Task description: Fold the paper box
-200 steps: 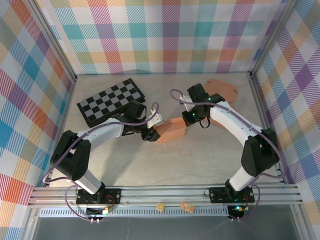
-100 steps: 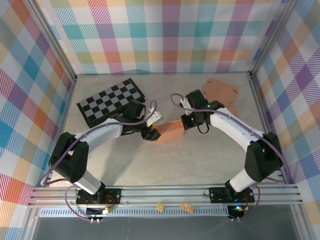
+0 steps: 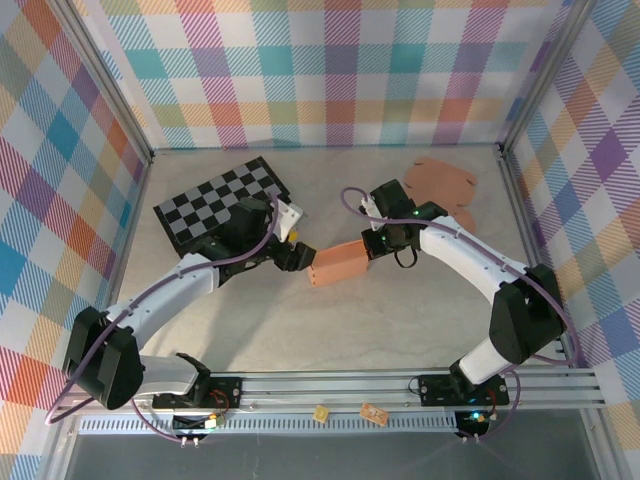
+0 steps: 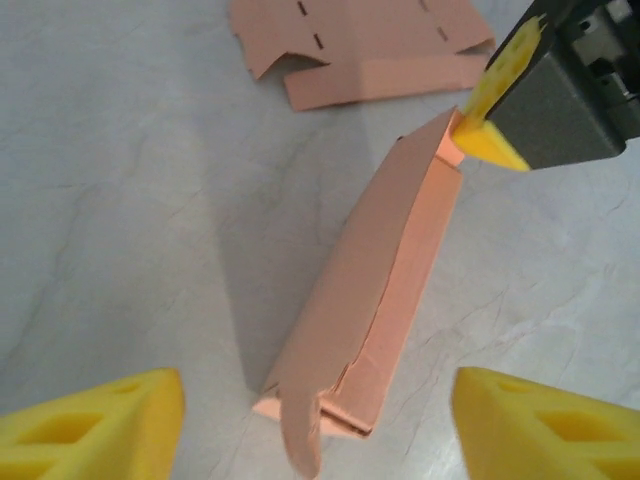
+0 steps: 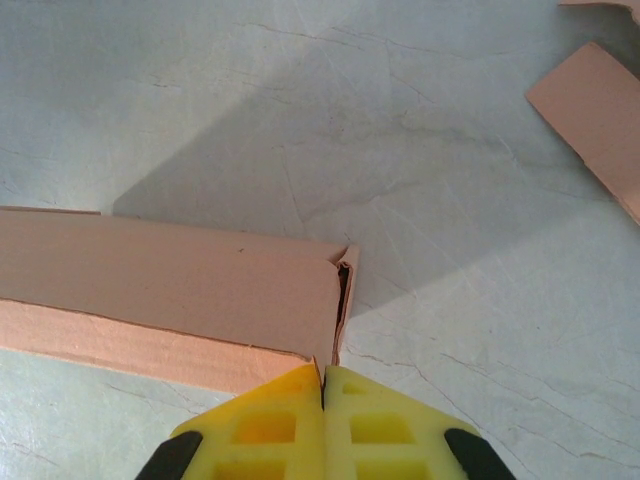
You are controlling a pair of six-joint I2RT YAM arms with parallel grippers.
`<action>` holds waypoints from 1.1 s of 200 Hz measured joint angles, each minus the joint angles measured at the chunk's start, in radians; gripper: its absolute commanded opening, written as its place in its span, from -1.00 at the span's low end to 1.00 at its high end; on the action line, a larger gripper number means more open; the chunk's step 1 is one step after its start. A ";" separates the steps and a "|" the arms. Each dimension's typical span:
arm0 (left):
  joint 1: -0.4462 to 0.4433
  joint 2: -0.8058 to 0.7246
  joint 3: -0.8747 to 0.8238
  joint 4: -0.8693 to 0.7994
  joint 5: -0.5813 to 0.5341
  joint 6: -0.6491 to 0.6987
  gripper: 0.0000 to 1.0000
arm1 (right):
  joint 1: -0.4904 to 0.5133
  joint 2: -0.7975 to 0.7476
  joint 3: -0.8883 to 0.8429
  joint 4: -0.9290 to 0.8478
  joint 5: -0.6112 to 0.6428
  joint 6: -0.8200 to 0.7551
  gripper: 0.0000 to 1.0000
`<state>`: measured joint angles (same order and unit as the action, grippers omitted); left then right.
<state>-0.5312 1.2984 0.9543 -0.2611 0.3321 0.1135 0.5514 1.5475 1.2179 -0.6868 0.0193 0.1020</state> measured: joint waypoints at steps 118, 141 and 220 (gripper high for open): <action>-0.046 0.113 0.175 -0.366 -0.072 -0.087 0.16 | 0.000 0.029 0.048 -0.054 0.000 0.022 -1.00; -0.049 0.167 0.199 -0.369 -0.084 -0.068 0.11 | 0.000 0.029 0.050 -0.060 0.000 0.023 -1.00; -0.090 0.227 0.255 -0.380 -0.091 -0.018 -0.26 | 0.000 0.042 0.065 -0.067 0.000 0.033 -1.00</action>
<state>-0.6209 1.5257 1.2091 -0.6411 0.2413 0.0959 0.5514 1.5890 1.2831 -0.7540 0.0196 0.1352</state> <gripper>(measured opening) 0.374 0.055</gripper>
